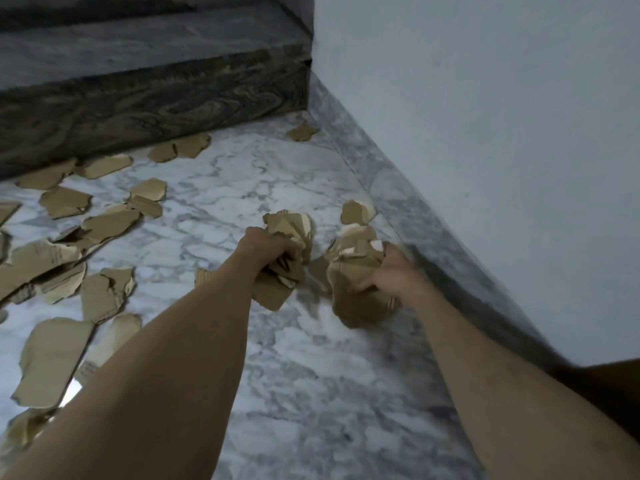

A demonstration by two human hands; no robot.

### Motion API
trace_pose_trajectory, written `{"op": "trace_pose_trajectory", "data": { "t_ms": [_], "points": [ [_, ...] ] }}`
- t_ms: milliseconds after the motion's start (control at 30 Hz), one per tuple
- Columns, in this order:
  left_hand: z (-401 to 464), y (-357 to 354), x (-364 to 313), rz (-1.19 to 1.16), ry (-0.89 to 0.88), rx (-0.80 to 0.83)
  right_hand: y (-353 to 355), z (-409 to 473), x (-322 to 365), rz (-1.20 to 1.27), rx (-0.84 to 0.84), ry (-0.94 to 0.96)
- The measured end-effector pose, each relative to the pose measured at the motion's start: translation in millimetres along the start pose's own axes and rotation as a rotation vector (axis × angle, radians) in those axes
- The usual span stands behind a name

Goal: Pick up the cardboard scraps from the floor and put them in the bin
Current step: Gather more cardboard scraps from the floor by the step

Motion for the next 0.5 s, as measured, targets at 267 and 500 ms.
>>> {"op": "trace_pose_trajectory", "data": {
  "t_ms": [267, 500],
  "points": [
    [23, -11, 4, 0.311, 0.06, -0.154, 29, 111, 63, -0.432, 0.188, 0.053],
    [11, -12, -3, 0.279, -0.089, -0.219, 23, 131, 69, -0.583, 0.208, -0.031]
  ]
}}
Point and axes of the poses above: each hand's wrist, its own z-axis towards the middle knuckle, its own y-axis out of the back of the hand, x = y × z, the point moved 5 cm from there along z, towards the middle knuckle, and after that the axes turned 7 degrees about y, right-handed, at the moved point
